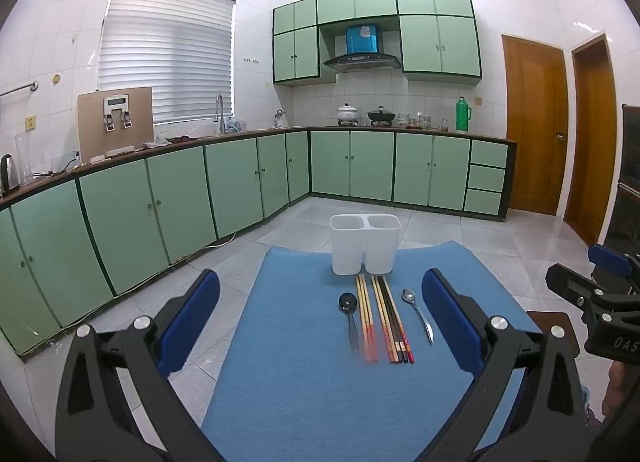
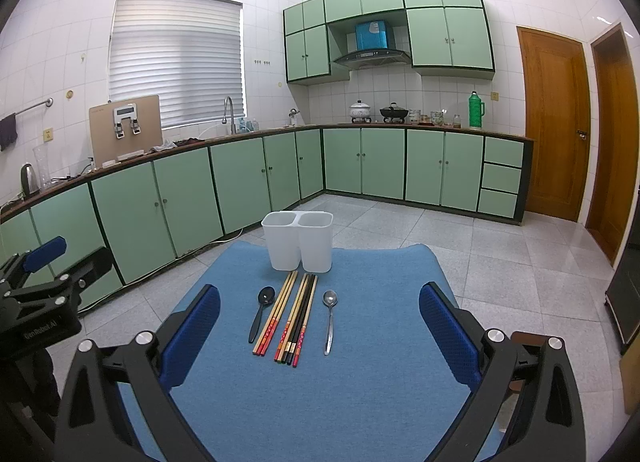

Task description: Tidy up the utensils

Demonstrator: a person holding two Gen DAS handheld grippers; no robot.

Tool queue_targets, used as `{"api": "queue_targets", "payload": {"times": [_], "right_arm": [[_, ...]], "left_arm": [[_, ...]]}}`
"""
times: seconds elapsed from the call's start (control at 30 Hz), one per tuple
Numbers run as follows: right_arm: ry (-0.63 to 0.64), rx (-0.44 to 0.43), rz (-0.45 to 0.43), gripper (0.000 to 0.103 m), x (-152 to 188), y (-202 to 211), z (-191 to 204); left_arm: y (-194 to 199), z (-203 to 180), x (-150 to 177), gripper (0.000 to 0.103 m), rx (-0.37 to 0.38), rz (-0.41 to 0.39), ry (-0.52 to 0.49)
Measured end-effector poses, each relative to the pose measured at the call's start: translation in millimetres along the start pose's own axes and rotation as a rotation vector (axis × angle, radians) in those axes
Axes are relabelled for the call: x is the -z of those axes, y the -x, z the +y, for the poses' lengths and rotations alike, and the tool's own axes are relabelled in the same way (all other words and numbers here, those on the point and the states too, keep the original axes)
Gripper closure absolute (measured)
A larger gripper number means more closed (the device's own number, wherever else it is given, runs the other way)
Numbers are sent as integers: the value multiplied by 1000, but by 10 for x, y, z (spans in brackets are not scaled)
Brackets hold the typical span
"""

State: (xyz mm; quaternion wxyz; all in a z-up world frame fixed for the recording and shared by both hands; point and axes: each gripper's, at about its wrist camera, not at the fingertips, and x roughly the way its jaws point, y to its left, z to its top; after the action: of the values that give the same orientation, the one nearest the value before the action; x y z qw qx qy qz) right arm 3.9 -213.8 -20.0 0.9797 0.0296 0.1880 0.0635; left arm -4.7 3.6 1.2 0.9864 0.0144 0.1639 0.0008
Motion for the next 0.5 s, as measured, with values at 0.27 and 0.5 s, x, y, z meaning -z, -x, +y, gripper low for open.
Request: {"api": "queue_targets", "payload": {"times": [0.27, 0.5], "right_arm": [[0, 1, 1, 6, 2, -1, 1], [-1, 0, 2, 6, 2, -1, 1]], "left_arm": [[-15, -6, 11, 5, -1, 2, -1], [-26, 30, 27, 5, -1, 3, -3]]}}
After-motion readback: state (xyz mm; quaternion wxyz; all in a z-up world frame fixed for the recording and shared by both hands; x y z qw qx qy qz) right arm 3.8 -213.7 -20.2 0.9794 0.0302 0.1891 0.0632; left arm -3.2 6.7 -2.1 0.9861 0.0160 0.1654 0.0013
